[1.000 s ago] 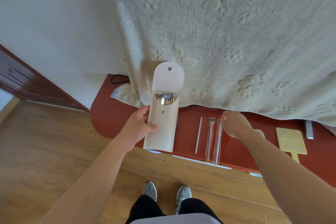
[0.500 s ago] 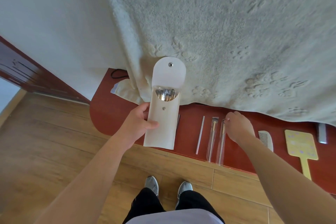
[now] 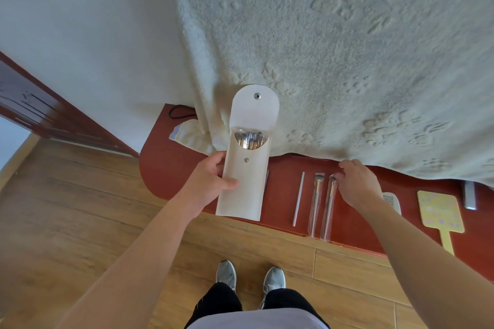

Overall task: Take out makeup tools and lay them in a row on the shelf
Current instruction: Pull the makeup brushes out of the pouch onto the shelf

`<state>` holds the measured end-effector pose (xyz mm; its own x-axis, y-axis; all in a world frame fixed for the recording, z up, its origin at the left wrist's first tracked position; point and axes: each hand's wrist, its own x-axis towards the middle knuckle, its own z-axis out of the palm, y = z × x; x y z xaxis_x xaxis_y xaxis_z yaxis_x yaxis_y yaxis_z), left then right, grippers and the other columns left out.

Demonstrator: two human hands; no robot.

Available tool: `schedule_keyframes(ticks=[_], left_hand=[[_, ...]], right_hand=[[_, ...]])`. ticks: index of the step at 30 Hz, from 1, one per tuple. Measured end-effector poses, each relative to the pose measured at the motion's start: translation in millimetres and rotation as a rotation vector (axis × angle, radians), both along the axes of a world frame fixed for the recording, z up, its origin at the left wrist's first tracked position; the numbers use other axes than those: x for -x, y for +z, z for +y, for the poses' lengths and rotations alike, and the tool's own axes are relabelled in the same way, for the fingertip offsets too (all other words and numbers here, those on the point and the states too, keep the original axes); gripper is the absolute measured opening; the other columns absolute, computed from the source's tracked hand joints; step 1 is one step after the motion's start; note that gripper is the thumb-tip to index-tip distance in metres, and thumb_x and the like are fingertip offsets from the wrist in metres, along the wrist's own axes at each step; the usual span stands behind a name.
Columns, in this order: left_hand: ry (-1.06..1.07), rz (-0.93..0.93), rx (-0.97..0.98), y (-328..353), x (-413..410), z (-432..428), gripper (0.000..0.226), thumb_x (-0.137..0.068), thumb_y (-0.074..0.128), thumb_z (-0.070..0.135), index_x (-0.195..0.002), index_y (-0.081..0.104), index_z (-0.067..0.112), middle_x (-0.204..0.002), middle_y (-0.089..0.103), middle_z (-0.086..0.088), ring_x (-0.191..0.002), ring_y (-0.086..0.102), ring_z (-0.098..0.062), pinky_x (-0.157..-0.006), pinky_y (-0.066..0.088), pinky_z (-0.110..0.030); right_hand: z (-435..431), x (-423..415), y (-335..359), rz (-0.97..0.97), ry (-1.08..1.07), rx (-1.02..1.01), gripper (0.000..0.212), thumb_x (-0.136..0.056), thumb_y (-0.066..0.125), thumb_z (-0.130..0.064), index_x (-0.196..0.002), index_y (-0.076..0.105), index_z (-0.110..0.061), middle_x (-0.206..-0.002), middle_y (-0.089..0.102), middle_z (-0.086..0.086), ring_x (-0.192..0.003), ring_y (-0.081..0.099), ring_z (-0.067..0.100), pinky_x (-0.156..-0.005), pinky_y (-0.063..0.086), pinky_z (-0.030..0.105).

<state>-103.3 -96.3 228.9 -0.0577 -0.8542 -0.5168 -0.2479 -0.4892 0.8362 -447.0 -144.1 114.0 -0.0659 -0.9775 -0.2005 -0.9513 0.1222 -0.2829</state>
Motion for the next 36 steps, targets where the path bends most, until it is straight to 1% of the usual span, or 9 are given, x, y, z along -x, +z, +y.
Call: schedule_keyframes(ticks=[6, 9, 13, 16, 21, 24, 30, 33, 36], left_hand=[[-0.038, 0.027, 0.006, 10, -11, 3, 0.054, -0.082, 0.068, -0.01, -0.125, 0.06, 0.022, -0.11, 0.075, -0.003, -0.104, 0.071, -0.022, -0.1, 0.051, -0.052], [-0.063, 0.022, 0.014, 13, -21, 6, 0.053, -0.083, 0.067, -0.01, -0.123, 0.061, 0.024, -0.11, 0.075, -0.002, -0.105, 0.071, -0.021, -0.101, 0.051, -0.052], [-0.105, 0.032, 0.019, 17, -37, 11, 0.055, -0.082, 0.065, -0.01, -0.124, 0.061, 0.024, -0.109, 0.076, -0.002, -0.104, 0.071, -0.022, -0.101, 0.05, -0.052], [-0.135, 0.02, 0.027, 20, -48, 13, 0.054, -0.081, 0.066, -0.008, -0.123, 0.06, 0.026, -0.108, 0.076, 0.0, -0.103, 0.072, -0.019, -0.1, 0.051, -0.051], [-0.154, 0.054, 0.019, 19, -63, 17, 0.056, -0.081, 0.067, -0.005, -0.125, 0.058, 0.028, -0.11, 0.075, 0.001, -0.105, 0.071, -0.018, -0.1, 0.051, -0.05], [-0.143, 0.09, 0.004, 17, -71, 17, 0.058, -0.079, 0.067, -0.002, -0.128, 0.056, 0.027, -0.113, 0.074, 0.0, -0.106, 0.07, -0.02, -0.1, 0.05, -0.051], [-0.08, 0.184, -0.015, 19, -78, 13, 0.052, -0.083, 0.062, -0.007, -0.126, 0.057, 0.022, -0.114, 0.072, -0.002, -0.11, 0.067, -0.024, -0.092, 0.052, -0.041], [-0.094, 0.211, -0.013, 18, -80, 10, 0.055, -0.079, 0.064, -0.002, -0.129, 0.057, 0.02, -0.117, 0.071, -0.004, -0.111, 0.067, -0.025, -0.098, 0.051, -0.047], [-0.122, 0.238, -0.009, 19, -80, 9, 0.057, -0.072, 0.063, 0.005, -0.128, 0.06, 0.019, -0.118, 0.071, -0.006, -0.112, 0.067, -0.027, -0.101, 0.05, -0.052]], right_hand=[[-3, -29, 58, -0.096, 0.059, 0.143, 0.033, -0.098, 0.052, -0.021, -0.129, 0.056, -0.011, -0.123, 0.057, 0.006, -0.106, 0.059, 0.025, -0.089, 0.046, 0.035], [-5, -60, 94, -0.163, 0.117, 0.235, 0.032, -0.098, 0.052, -0.02, -0.129, 0.057, -0.012, -0.122, 0.059, 0.005, -0.101, 0.061, 0.022, -0.084, 0.046, 0.031], [-5, -106, 139, -0.271, 0.2, 0.392, 0.031, -0.097, 0.055, -0.017, -0.128, 0.059, -0.011, -0.114, 0.061, 0.003, -0.087, 0.06, 0.017, -0.077, 0.043, 0.027], [-5, -136, 159, -0.357, 0.248, 0.409, 0.033, -0.097, 0.054, -0.015, -0.13, 0.058, -0.011, -0.111, 0.061, 0.001, -0.078, 0.054, 0.011, -0.076, 0.041, 0.024], [3, -166, 164, -0.412, 0.329, 0.462, 0.019, -0.096, 0.055, -0.015, -0.112, 0.065, -0.012, -0.095, 0.057, -0.008, -0.072, 0.052, 0.009, -0.069, 0.04, 0.021], [10, -175, 163, -0.399, 0.389, 0.52, 0.01, -0.094, 0.059, -0.012, -0.1, 0.067, -0.01, -0.087, 0.057, -0.006, -0.069, 0.053, 0.012, -0.064, 0.047, 0.028], [25, -187, 154, -0.296, 0.605, 0.574, 0.012, -0.086, 0.069, -0.005, -0.096, 0.075, -0.009, -0.089, 0.066, 0.004, -0.074, 0.062, 0.02, -0.062, 0.05, 0.027], [26, -190, 143, -0.27, 0.657, 0.575, 0.015, -0.084, 0.069, -0.003, -0.096, 0.075, -0.009, -0.089, 0.066, 0.006, -0.074, 0.063, 0.025, -0.061, 0.053, 0.033], [27, -192, 139, -0.265, 0.648, 0.561, 0.02, -0.083, 0.068, 0.001, -0.099, 0.074, -0.009, -0.09, 0.066, 0.006, -0.074, 0.063, 0.025, -0.061, 0.053, 0.031]])
